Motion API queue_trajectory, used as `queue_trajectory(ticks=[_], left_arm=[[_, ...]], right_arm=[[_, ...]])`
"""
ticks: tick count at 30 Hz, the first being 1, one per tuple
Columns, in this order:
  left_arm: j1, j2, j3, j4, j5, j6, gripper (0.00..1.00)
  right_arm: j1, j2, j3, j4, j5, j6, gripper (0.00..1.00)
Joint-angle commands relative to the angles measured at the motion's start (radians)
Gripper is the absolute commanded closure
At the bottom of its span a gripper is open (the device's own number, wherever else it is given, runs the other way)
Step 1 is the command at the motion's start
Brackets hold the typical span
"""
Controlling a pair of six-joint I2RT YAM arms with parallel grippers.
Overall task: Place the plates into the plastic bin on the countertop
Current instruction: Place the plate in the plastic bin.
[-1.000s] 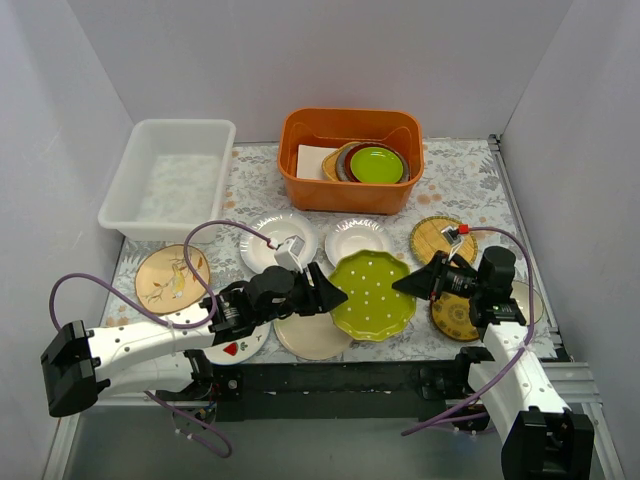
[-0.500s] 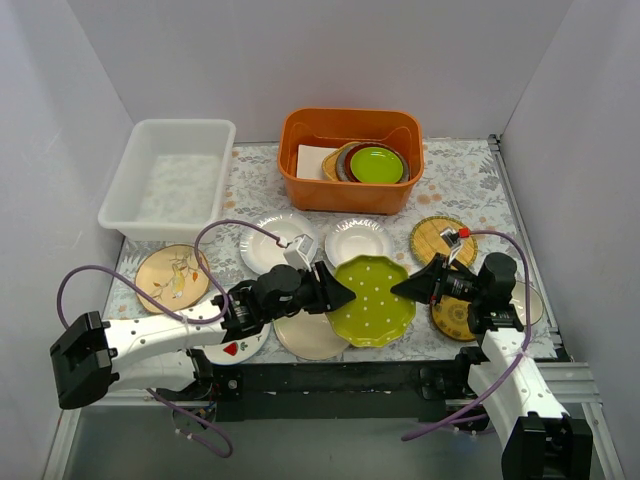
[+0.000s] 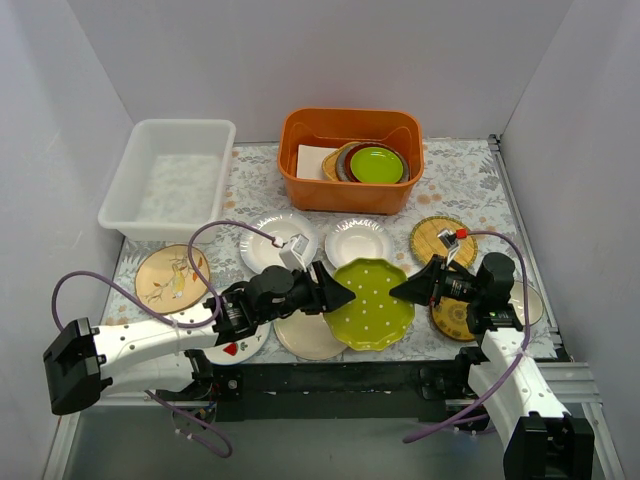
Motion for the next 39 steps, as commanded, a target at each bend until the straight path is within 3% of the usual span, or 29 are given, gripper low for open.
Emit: queue_trajectory(ticks=[1, 10, 16, 19, 20, 22, 23, 26, 31, 39], left_arm=[[-0.004, -0.035, -0.012, 0.022, 0.030, -0.018, 0.51], [-0.007, -0.044, -0.034, 0.028, 0.055, -0.026, 1.00], [-0.007, -0.041, -0.014, -0.010, 0.078, -0.006, 1.00], [-0.007, -0.041, 0.000, -0.030, 0.067, -0.013, 1.00], [-0.007, -0.043, 0.004, -0.039, 0.058, -0.021, 1.00], [-0.007, -0.048, 0.023, -0.064, 0.034, -0.027, 1.00], [-0.006, -0.049, 0.034, -0.077, 0.023, -0.038, 1.00], [-0.007, -0.051, 0.081, -0.136, -0.006, -0.043, 1.00], [-0.006, -0.046, 0.127, -0.159, -0.028, -0.026, 1.00], [-0.007, -0.064, 0.153, -0.199, -0.088, -0.029, 1.00]], right_arm=[[0.004, -0.004, 0.027, 0.030, -0.025, 0.002, 0.99], [0.004, 0.008, 0.030, 0.002, -0.006, -0.021, 0.99], [0.006, 0.027, 0.052, -0.027, 0.015, -0.038, 0.99], [0.003, 0.035, 0.062, -0.050, 0.030, -0.052, 0.74], [0.004, 0.030, 0.064, -0.058, 0.043, -0.066, 0.58], [0.006, 0.024, 0.076, -0.102, 0.059, -0.089, 0.41], [0.004, 0.016, 0.081, -0.119, 0.076, -0.099, 0.27], [0.004, 0.001, 0.107, -0.190, 0.128, -0.142, 0.13], [0.004, -0.047, 0.147, -0.328, 0.248, -0.210, 0.02], [0.004, -0.062, 0.153, -0.337, 0.287, -0.207, 0.02]])
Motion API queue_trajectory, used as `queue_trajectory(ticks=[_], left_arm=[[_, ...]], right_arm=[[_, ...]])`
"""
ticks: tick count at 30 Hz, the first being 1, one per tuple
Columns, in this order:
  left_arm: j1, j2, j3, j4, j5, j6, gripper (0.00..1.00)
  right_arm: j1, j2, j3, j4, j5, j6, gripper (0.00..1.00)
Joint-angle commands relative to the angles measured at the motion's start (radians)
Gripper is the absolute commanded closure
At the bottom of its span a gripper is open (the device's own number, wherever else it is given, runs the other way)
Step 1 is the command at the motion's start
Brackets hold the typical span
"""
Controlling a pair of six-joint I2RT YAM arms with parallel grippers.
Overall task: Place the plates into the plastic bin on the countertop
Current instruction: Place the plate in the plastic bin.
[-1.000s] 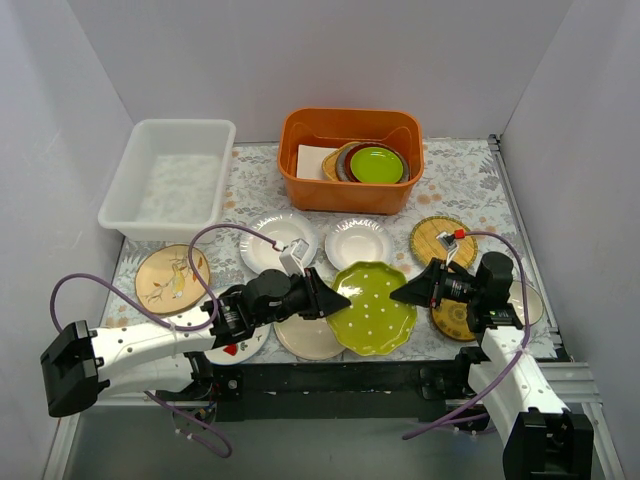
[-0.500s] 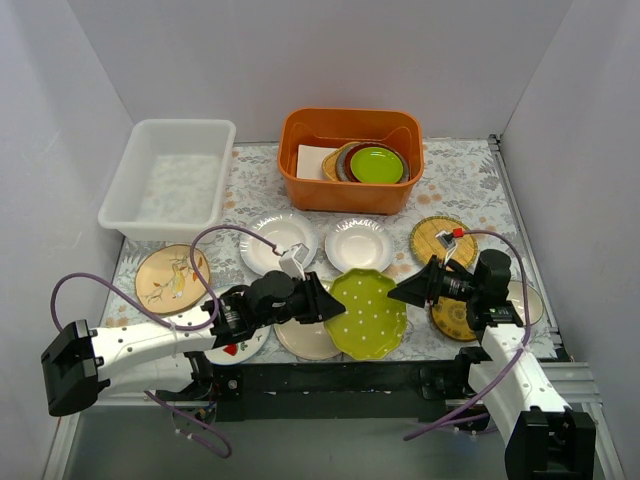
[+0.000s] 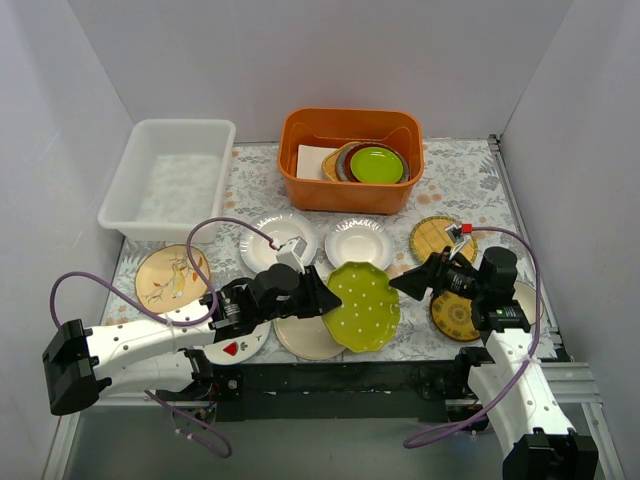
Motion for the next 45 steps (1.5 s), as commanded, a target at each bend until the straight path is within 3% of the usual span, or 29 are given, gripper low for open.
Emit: queue_trajectory(ticks=[1, 10, 29, 45], left_arm=[[-0.002, -0.054, 0.080, 0.047, -0.063, -0.020, 1.00], [0.041, -0.075, 0.166, -0.061, -0.113, 0.037, 1.00], [0.343, 0.092, 0.422, -0.030, 0.240, 0.206, 1.00], [0.727, 0.231, 0.568, 0.073, 0.647, 0.157, 1.00]], right_arm=[[-0.002, 0.003, 0.042, -0.017, 0.040, -0.024, 0.02], [-0.002, -0.025, 0.040, -0.017, 0.037, -0.028, 0.02], [-0.002, -0.036, 0.005, -0.009, -0.002, -0.021, 0.02], [0.000, -0.036, -0.035, 0.014, -0.029, -0.008, 0.02]])
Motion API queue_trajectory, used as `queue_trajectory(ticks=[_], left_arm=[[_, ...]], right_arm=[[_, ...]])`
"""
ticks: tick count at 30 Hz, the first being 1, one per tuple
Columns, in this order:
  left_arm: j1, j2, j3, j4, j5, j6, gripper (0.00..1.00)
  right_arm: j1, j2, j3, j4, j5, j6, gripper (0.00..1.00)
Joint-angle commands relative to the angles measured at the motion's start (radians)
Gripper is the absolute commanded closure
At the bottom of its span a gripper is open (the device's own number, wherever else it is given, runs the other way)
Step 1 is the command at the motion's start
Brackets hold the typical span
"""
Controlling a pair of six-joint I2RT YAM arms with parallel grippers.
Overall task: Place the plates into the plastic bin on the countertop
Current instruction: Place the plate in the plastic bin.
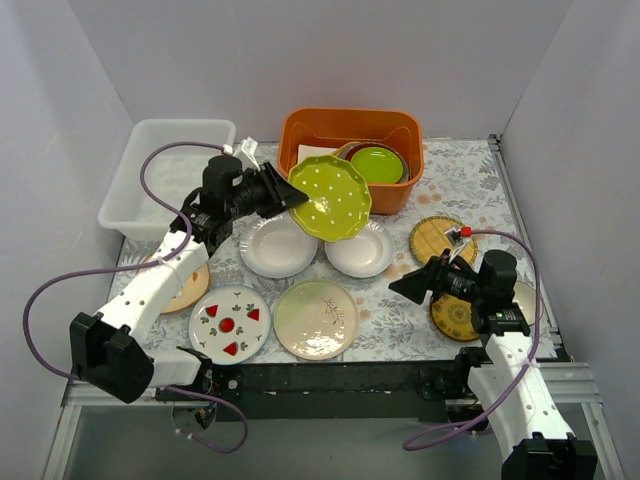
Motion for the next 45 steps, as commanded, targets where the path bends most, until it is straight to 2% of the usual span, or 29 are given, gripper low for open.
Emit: queue_trajectory(ticks=[1, 7, 14, 16, 19, 34, 42, 45], left_arm=[[0.102, -0.005, 0.102, 0.175, 0.203, -0.059, 1.00], [0.237, 0.011, 0.114, 0.240, 0.307, -0.118, 1.00], [0.364, 0.011, 0.094, 0.274, 0.344, -0.188, 1.00], [0.413, 0.026, 0.080, 0.366, 0.389, -0.241, 1.00], [0.453, 0.041, 0.092, 0.388, 0.418, -0.260, 1.00], [0.657, 0.086, 0.093, 0.342, 0.303, -0.263, 1.00], [0.693, 0.081, 0.067, 0.302, 0.131, -0.267, 1.00], [0.709, 0.058, 0.008, 0.363, 0.076, -0.316, 1.00]], right_arm=[[-0.002, -0.012, -0.023, 0.038, -0.032, 0.005, 0.02], [-0.002, -0.003, -0.034, 0.053, -0.037, 0.013, 0.02], [-0.002, 0.003, -0.049, 0.066, -0.045, 0.019, 0.02], [-0.002, 0.008, -0.049, 0.070, -0.052, 0.021, 0.02], [-0.002, 0.006, -0.052, 0.073, -0.052, 0.025, 0.02], [-0.002, 0.036, -0.084, 0.119, -0.054, 0.035, 0.02], [-0.002, 0.051, -0.104, 0.139, -0.055, 0.038, 0.02], [-0.002, 0.051, -0.106, 0.144, -0.057, 0.038, 0.02]])
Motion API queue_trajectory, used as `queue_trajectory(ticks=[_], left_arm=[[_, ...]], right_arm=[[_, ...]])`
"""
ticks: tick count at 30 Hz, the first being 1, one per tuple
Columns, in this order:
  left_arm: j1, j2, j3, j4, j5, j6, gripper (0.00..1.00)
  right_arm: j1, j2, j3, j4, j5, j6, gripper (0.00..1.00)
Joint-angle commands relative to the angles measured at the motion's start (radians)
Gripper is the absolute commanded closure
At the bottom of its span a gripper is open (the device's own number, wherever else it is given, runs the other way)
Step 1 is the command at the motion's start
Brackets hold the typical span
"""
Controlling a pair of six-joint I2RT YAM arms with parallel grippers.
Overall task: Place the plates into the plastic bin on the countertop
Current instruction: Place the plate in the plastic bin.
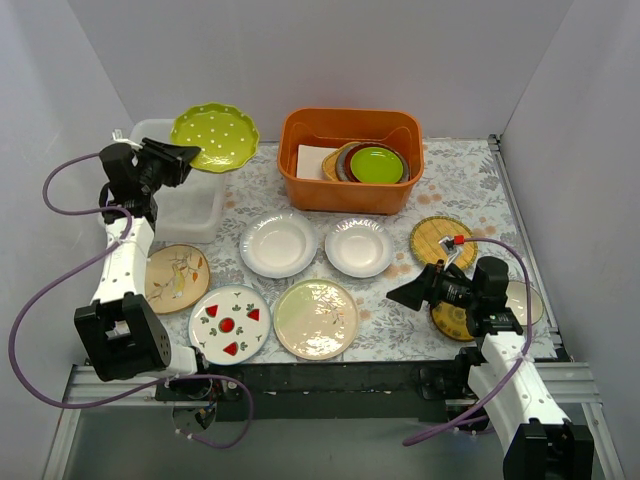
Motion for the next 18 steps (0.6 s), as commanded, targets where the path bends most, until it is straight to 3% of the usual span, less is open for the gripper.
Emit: queue_trajectory(ticks=[1, 6, 18], left_arm=[[0.026, -0.057, -0.025, 0.142, -0.093, -0.076, 1.00], [0.038, -0.019, -0.004, 0.115, -0.133, -0.083, 1.00], [0.100, 0.030, -0.110, 0.232, -0.228, -0.124, 1.00]], right_arm=[[-0.002, 0.001, -0.001, 0.056, -0.016, 0.004, 0.02], [-0.002, 0.013, -0.004, 0.064, -0.019, 0.001, 0.02], [-0.002, 0.042, -0.033, 0.107, -0.028, 0.004, 0.02]])
